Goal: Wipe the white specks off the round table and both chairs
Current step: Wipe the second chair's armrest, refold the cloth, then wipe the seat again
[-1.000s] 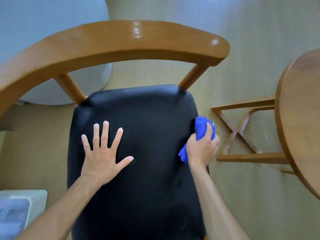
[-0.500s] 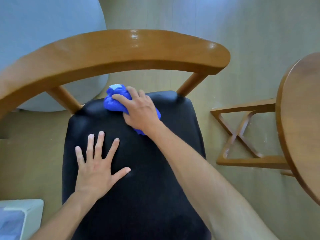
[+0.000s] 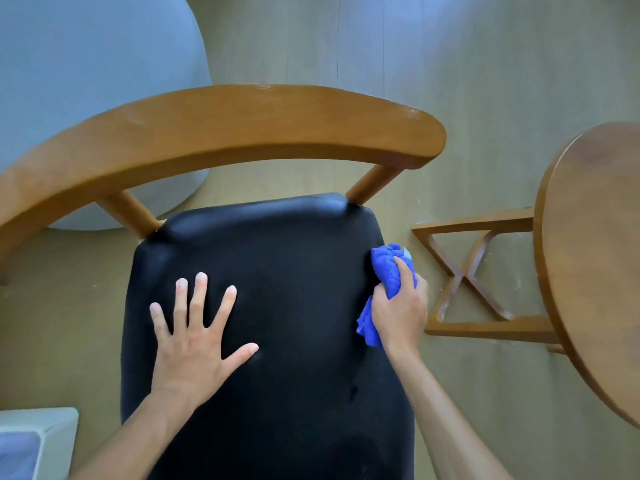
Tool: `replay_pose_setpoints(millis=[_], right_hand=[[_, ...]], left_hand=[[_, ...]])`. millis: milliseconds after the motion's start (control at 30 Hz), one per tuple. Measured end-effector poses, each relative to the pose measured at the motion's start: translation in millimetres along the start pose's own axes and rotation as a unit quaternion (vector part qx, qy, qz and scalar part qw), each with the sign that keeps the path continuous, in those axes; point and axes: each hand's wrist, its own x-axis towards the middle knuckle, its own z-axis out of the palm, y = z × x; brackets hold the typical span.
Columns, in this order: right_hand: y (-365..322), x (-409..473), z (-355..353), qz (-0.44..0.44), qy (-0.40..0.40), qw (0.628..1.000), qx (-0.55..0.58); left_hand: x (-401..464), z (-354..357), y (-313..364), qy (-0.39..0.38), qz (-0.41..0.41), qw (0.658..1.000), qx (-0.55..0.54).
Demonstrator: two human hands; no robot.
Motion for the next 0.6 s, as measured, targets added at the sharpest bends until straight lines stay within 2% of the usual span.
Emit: replay_pose_setpoints(millis=[67, 133, 233, 300, 467, 600], right_hand=[[-24, 7, 12, -0.036, 0.027, 0.999, -0.017], [-57, 24, 29, -0.120, 0.008, 0.993, -0.016], [-108, 43, 60, -0.273, -0.056, 0.957, -0.084], [-125, 49, 70, -0.330, -0.078, 0.931, -0.131], [-89, 41, 48, -0.352, -0.058, 0.923, -0.142], [-12, -22, 14, -0.274, -0.004, 0.956, -0.108]], left_hand=[[0, 3, -1, 0.008, 0.001, 1.000, 0.004], [0, 5, -2, 0.019, 0.005, 1.000, 0.012], [1, 10, -2, 0.037, 0.010, 0.999, 0.025], [1, 9, -3, 0.043, 0.004, 0.999, 0.030], [-1, 5, -6, 0.033, -0.011, 0.999, 0.037], [-1, 7, -5, 0.040, -0.015, 0.998, 0.038]])
